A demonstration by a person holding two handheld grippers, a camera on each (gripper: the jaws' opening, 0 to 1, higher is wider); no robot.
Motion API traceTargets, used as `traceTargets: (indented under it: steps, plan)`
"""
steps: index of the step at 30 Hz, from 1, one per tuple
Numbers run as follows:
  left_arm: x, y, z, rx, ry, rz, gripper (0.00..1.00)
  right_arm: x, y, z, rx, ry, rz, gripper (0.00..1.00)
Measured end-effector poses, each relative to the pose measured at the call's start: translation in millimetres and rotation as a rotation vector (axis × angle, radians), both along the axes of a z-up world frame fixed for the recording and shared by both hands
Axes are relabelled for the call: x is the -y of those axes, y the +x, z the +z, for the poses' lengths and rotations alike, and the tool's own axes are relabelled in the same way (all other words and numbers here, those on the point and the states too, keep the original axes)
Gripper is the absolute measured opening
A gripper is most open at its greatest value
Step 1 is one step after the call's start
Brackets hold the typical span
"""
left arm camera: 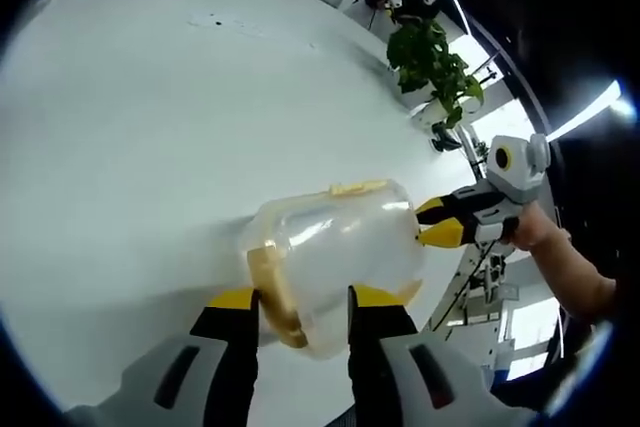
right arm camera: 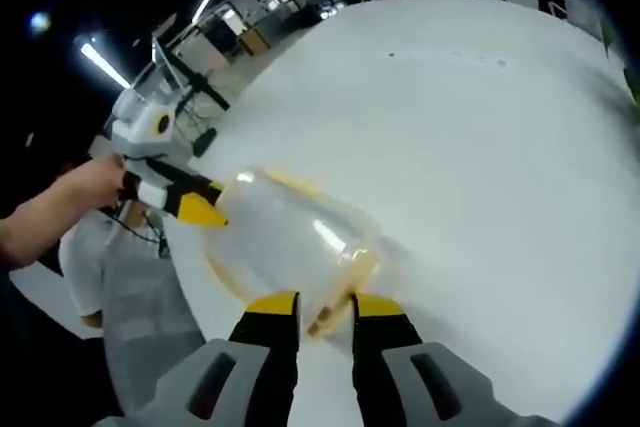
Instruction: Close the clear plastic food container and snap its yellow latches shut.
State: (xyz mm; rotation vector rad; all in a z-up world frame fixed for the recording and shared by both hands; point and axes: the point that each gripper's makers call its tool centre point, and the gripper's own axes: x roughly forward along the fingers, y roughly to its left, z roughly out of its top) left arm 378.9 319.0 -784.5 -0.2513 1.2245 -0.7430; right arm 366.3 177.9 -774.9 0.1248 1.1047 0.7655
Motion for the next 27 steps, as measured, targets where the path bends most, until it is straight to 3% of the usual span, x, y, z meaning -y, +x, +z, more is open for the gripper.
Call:
traceTargets:
  steps: [8,9,10,12,19,27]
  plan:
    - [4,2.1,-0.9,-0.008,-0.032,0.055,0.26,2,-1,0.8,0.000,-0.007,0.020,0.15]
    - [0,9.5,1.1,0.014,0.002,0.092,0.26,5,1,2.5,-0.011,-0.002,0.010,0.14]
    - [11,9.4,9.8,0.034,-0.027,0.078,0.26,7,3,2.9,-0.007,-0.007,0.007,0.14]
    - [11,7.0,8.7,0.008,-0.019,0.077,0.26,6,3,1.3,-0.006,-0.013,0.011,0.14]
    - [10,4.8,3.4,0.010,-0.024,0.047,0.30,4,-3,0.4,-0.044,-0.006,0.003,0.16]
    - [8,3.0,0.5,0.015,-0.022,0.032,0.33,3,-4,-0.5,-0.043,-0.019,0.010,0.16]
